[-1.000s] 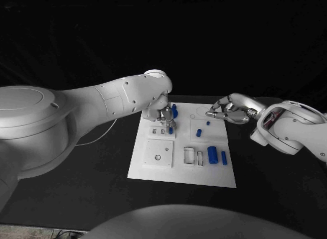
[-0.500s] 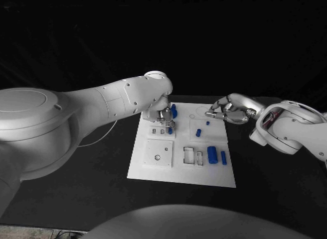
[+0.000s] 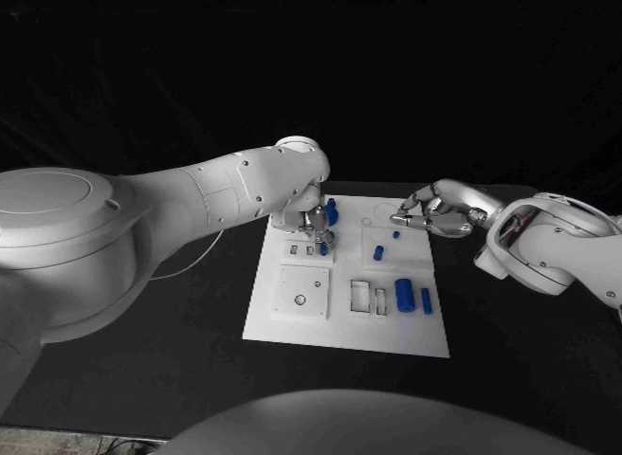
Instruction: Assemble the parts on the task board
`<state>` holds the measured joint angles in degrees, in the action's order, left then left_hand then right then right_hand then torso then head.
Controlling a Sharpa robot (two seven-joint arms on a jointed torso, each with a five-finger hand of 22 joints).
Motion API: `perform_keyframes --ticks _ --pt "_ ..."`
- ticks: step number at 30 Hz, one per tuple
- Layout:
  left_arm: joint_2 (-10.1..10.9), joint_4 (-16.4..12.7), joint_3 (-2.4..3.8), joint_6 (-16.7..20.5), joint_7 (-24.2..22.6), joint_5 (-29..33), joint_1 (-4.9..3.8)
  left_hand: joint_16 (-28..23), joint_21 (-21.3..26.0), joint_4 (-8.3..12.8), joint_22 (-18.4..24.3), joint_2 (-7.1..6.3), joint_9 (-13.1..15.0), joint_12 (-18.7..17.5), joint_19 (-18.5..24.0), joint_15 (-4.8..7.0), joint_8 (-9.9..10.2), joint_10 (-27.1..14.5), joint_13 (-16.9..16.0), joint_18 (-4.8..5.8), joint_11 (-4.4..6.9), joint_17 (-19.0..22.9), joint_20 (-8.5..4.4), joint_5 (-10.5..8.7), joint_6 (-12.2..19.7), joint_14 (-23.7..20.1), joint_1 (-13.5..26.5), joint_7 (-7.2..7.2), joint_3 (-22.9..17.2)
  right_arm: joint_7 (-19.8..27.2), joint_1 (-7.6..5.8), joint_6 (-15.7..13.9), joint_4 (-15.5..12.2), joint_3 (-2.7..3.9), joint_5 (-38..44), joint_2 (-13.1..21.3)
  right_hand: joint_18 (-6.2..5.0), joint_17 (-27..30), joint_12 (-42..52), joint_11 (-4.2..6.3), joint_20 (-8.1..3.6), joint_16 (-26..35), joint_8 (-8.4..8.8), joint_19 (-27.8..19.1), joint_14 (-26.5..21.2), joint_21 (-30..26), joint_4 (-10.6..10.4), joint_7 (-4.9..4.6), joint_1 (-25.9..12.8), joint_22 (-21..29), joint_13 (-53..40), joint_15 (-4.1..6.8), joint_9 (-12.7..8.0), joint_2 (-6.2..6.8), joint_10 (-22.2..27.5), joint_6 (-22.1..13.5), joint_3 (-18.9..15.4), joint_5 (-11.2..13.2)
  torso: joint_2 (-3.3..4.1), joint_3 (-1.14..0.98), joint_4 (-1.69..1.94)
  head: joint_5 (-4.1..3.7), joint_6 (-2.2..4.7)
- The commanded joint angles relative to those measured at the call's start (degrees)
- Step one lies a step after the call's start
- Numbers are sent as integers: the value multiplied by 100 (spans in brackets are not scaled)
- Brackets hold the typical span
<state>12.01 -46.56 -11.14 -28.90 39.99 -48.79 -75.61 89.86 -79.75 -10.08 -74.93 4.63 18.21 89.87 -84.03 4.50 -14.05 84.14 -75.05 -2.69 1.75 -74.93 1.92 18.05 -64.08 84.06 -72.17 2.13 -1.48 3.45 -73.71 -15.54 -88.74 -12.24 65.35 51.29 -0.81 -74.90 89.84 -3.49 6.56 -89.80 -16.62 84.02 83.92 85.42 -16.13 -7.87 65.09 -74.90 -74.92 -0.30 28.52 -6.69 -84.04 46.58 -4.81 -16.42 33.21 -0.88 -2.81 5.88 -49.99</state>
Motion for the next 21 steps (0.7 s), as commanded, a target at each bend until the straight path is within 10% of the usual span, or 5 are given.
perform_keyframes --ticks 1,21 --pt "-4 -17 3 -67 916 -42 2 14 37 43 -1202 -68 43 13 -159 54 40 586 -1495 39 41 -1507 -48 92 -28 594 -14 -2 -93 9 7 90 5 -1 5 -6 -71 -1510 16 -47 36 -20 -28 194 608 -38 -10 -1 57 -1310 -1508 -33 10 -8 -596 41 -33 20 -1 1 0 2 -1" --pt "57 -98 1 178 972 -227 14 14 9 637 -1212 -321 474 13 -190 96 7 586 -1495 48 79 -1507 -89 205 -15 594 -272 -31 -968 3 52 106 39 -1 3 1 -91 -1510 16 -47 36 -20 -33 142 608 -102 -7 -1 74 -1284 -1508 -33 16 -8 -596 46 -34 33 -23 -12 16 59 -1"
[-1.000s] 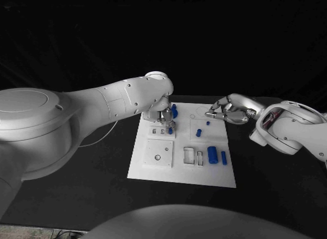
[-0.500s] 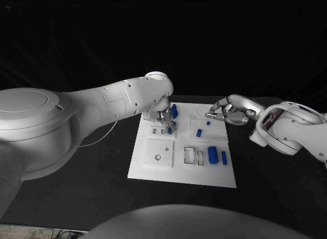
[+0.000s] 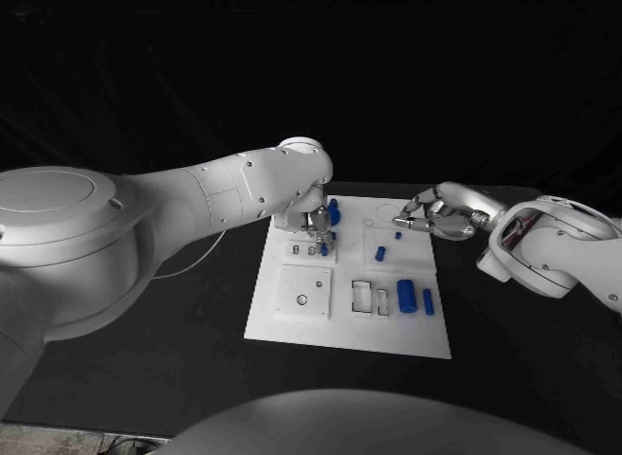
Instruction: Assemble the parts on the task board
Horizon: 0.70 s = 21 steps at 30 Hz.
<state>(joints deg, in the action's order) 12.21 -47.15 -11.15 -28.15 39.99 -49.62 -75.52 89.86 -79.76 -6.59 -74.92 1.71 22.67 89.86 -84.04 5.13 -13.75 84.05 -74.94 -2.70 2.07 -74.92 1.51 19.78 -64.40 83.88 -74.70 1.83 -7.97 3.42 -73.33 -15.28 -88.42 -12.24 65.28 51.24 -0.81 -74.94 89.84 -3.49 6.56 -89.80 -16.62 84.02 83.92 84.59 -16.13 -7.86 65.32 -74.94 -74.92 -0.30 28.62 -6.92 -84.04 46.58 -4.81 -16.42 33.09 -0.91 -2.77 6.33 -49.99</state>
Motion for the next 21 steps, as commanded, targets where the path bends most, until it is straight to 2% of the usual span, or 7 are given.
perform_keyframes --ticks 1,12,17,21 --pt "56 -56 2 129 976 -157 7 14 14 299 -1211 -36 38 14 -189 33 -22 595 -1506 47 47 -1508 -48 34 21 612 -16 -1 -340 7 21 79 8 -1 10 11 -91 -1506 16 -47 36 -20 -34 142 608 -19 -7 -1 51 -1281 -1508 -33 6 14 -596 46 -34 33 -14 -10 17 11 -1" --pt "237 -253 4 347 1003 -206 11 14 -2 357 -1217 -88 150 14 -202 37 -40 595 -1506 51 50 -1508 -50 3 11 612 56 -2 -516 39 162 71 103 -1 1 23 -96 -1506 16 -48 37 -20 -35 128 608 -36 -7 -2 60 -1274 -1508 -33 9 12 -596 46 -35 41 -103 -37 90 20 -1" --pt "268 -302 3 407 1009 -212 12 14 3 361 -1215 -91 170 14 -202 39 -46 595 -1506 50 53 -1508 -52 -6 6 612 68 -5 -544 58 259 76 175 0 -6 17 -101 -1506 16 -49 38 -20 -36 113 608 -55 -5 -4 74 -1266 -1508 -34 12 11 -596 44 -36 50 -131 -36 120 15 -1" --pt "286 -346 3 457 1011 -215 17 14 9 359 -1214 -94 181 14 -200 40 -46 595 -1506 49 53 -1508 -52 -18 8 612 82 -5 -557 69 300 72 207 0 -8 24 -102 -1506 16 -49 38 -20 -36 110 608 -59 -3 -4 81 -1265 -1508 -34 14 11 -596 42 -37 52 -139 -32 130 12 -1"
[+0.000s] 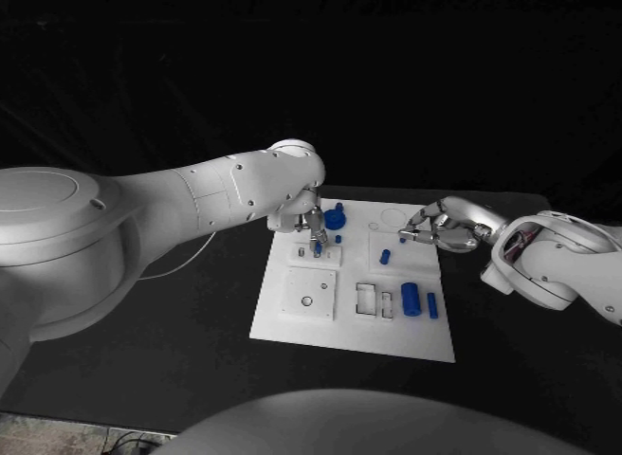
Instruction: Assemble the parts on the task board
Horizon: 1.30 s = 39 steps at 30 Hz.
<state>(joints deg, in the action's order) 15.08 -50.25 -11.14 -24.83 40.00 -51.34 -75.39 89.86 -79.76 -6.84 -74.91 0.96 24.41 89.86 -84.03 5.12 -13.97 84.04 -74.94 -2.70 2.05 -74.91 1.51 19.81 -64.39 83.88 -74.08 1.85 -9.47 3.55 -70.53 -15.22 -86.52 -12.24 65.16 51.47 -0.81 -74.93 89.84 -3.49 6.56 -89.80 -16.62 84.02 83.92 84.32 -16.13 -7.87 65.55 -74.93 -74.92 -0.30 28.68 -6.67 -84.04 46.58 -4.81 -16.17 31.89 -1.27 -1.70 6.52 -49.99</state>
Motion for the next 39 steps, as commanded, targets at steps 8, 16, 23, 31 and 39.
perform_keyframes --ticks 8,16,23,31,39 --pt "1 -60 1 164 1011 -45 32 14 32 380 -1208 -27 25 14 -193 41 -24 596 -1506 44 54 -1509 -54 -38 11 612 43 -7 -427 70 50 56 52 0 3 -5 -103 -1507 16 -49 38 -20 -37 108 608 -33 -2 -4 61 -1266 -1508 -35 9 -14 -596 41 -37 29 -17 1 16 9 -1" --pt "-8 -37 1 138 1017 -48 79 14 61 383 -1200 -30 33 14 -182 41 -22 596 -1506 38 55 -1509 -54 -44 15 612 48 -7 -441 77 59 48 61 0 1 -10 -106 -1507 16 -50 39 -20 -35 98 608 -46 0 -4 72 -1261 -1508 -35 10 -14 -596 36 -37 32 -14 2 9 6 -1" --pt "2 -6 1 145 1015 -49 119 14 95 388 -1190 -37 45 14 -170 41 -16 596 -1506 31 54 -1509 -55 -53 27 612 57 -6 -464 82 61 39 63 0 0 -7 -106 -1507 16 -50 39 -20 -35 98 608 -46 0 -4 72 -1261 -1508 -35 10 -14 -596 36 -37 32 -15 4 14 -12 -1" --pt "27 -9 1 168 1011 -49 139 14 121 395 -1182 -44 58 14 -160 41 -8 596 -1506 26 53 -1509 -54 -61 42 612 66 -3 -490 86 62 41 64 0 -4 -9 -108 -1507 16 -50 39 -20 -33 93 608 -52 0 -4 78 -1258 -1508 -35 11 -13 -596 30 -39 35 -16 2 15 -7 -1" --pt "29 -16 2 184 995 -49 157 14 132 395 -1179 -46 65 14 -156 40 -5 596 -1506 24 51 -1509 -54 -65 48 612 75 0 -502 92 69 37 65 0 -6 -10 -108 -1507 16 -50 39 -20 -31 94 608 -51 1 -5 83 -1259 -1508 -35 11 -13 -596 25 -40 36 -20 4 13 -2 -1"
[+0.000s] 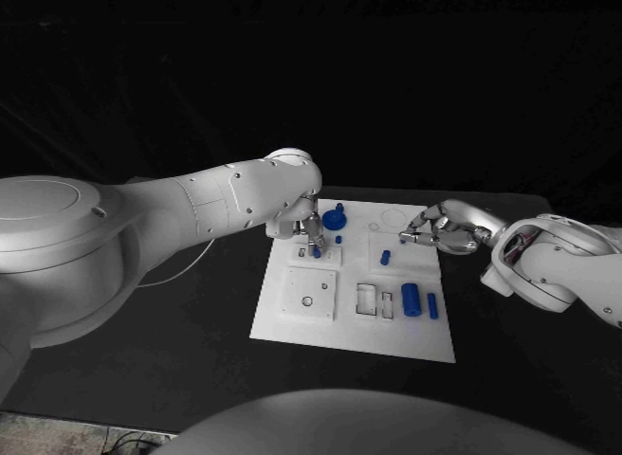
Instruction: Assemble the parts on the task board
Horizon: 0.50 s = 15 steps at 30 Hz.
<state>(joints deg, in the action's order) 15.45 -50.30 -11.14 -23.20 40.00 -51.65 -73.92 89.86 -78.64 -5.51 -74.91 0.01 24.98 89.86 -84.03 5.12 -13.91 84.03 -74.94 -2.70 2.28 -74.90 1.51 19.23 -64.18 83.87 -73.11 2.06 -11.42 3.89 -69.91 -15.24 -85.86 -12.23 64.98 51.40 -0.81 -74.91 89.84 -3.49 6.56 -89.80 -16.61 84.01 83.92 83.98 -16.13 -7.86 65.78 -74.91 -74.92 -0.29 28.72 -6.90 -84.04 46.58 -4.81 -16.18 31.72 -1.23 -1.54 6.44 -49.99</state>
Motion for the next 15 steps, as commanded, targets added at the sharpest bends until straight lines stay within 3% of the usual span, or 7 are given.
perform_keyframes --ticks 1,15 --pt "-10 -11 1 22 992 -18 13 14 20 262 -1180 49 8 14 -156 41 -11 597 -1506 24 28 -1510 -55 -7 27 613 -22 -21 -307 59 8 39 -1 0 12 -3 -107 -1509 16 -50 39 -20 -32 94 608 -17 1 -5 60 -1261 -1508 -35 7 10 -596 25 -40 37 -2 -1 -2 5 -1" --pt "-4 -19 1 113 913 -20 39 14 40 372 -1176 1 91 14 -153 41 -17 597 -1506 22 29 -1510 -54 -19 36 613 -78 -20 -450 66 16 32 4 0 -3 -1 -110 -1509 16 -50 39 -20 -31 88 608 -24 1 -5 64 -1258 -1508 -35 8 11 -596 22 -42 38 2 0 -1 3 -1"
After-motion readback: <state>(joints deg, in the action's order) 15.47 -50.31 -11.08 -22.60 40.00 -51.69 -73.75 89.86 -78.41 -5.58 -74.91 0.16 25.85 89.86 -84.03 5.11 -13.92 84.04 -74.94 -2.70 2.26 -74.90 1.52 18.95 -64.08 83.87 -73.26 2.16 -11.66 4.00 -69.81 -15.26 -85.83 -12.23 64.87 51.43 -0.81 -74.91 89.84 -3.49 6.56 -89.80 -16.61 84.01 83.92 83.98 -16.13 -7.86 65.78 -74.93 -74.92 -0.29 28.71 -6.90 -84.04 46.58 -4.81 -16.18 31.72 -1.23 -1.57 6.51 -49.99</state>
